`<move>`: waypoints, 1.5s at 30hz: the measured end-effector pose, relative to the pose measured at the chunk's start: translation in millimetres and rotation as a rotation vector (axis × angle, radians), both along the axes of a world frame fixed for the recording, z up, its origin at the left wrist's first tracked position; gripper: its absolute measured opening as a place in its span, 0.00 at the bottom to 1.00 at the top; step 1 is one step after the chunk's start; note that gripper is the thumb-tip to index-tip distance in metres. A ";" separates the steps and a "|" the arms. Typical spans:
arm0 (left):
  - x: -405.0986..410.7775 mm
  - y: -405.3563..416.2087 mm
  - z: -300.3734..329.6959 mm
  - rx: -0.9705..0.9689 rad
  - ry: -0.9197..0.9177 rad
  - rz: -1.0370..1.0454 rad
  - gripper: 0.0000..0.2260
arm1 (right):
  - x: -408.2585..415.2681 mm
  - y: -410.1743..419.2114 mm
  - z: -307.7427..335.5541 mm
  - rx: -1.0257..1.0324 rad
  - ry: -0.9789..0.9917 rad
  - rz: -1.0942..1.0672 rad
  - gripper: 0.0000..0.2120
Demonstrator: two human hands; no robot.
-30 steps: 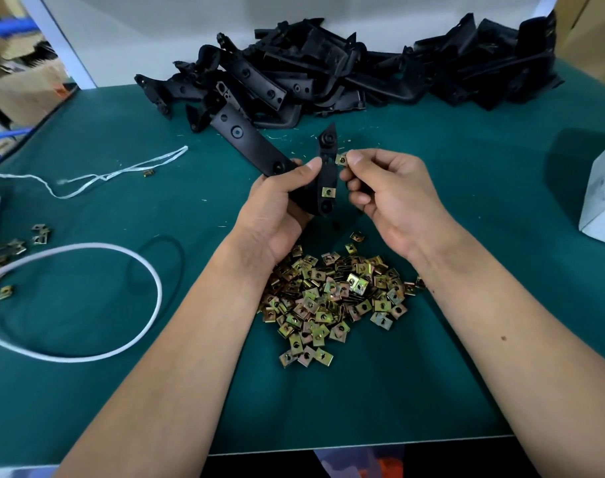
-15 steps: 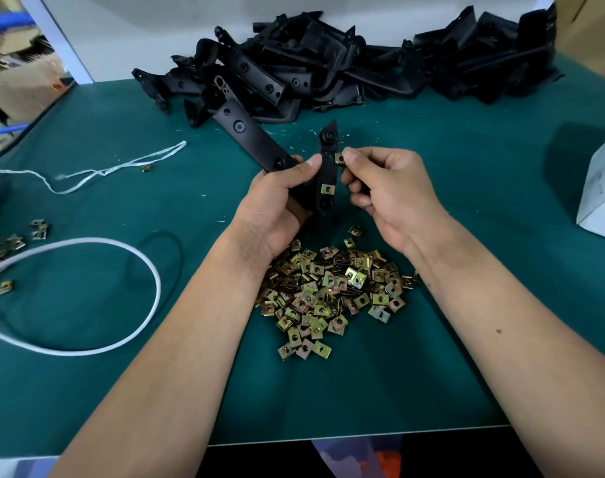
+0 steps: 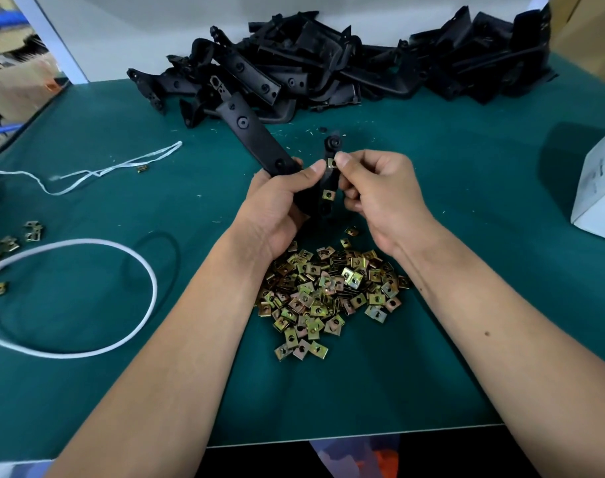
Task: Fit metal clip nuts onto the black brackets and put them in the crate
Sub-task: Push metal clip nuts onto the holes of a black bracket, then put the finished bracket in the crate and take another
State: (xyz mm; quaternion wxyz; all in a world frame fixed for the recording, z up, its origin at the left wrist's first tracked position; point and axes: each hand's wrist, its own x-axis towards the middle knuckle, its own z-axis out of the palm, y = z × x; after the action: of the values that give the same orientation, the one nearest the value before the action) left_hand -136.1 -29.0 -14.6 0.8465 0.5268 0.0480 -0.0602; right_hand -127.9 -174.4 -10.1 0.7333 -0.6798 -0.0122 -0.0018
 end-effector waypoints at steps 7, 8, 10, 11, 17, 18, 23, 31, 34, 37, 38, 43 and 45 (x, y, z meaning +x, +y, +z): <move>1.3 -2.0 -0.5 -0.056 0.002 -0.003 0.02 | -0.1 -1.4 2.7 0.089 0.049 0.017 0.10; 1.1 -1.9 0.1 -0.061 0.008 -0.002 0.02 | 0.4 -1.7 2.8 0.071 0.050 -0.004 0.09; 0.4 -2.4 0.5 -0.066 0.019 0.002 0.04 | 1.1 -2.6 2.7 0.041 0.047 -0.033 0.09; 0.2 -3.0 0.5 -0.064 0.021 0.009 0.04 | 1.3 -3.3 2.5 0.038 0.043 -0.037 0.08; -0.8 -4.9 2.5 -0.115 0.029 0.066 0.13 | 1.1 -2.8 2.3 -0.009 -0.018 -0.032 0.10; -1.1 -4.9 2.7 -0.126 0.033 0.068 0.13 | 0.6 -2.2 2.0 -0.024 -0.026 -0.035 0.11; -2.2 -9.5 0.9 -0.106 0.049 0.111 0.12 | -2.2 -0.1 -0.6 -0.063 -0.041 -0.058 0.11; -0.1 -10.3 -2.5 -0.140 0.011 0.112 0.06 | -2.3 -2.7 1.1 -0.096 -0.125 -0.013 0.09; 1.4 -7.5 0.2 -0.265 0.010 0.072 0.05 | -1.7 -3.3 3.8 -0.030 -0.126 0.063 0.08; 4.0 -7.8 1.3 -0.313 0.003 0.130 0.06 | -0.2 -3.2 1.7 -0.059 -0.092 -0.005 0.07; 4.7 -8.1 0.7 -0.318 0.002 0.141 0.05 | -0.1 -3.0 0.6 -0.072 -0.071 -0.001 0.07; 3.3 -8.0 0.2 -0.333 -0.002 0.132 0.06 | 0.2 -2.9 -1.1 -0.036 -0.055 0.087 0.05; 2.7 -8.3 0.4 -0.331 0.000 0.118 0.04 | 2.2 -6.6 -0.5 -0.072 -0.105 0.104 0.05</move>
State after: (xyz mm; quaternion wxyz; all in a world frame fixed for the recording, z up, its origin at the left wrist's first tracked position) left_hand -133.4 -37.3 -14.2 0.9237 0.3767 0.0681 -0.0174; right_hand -125.6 -181.0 -10.5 0.7059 -0.7031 -0.0857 0.0011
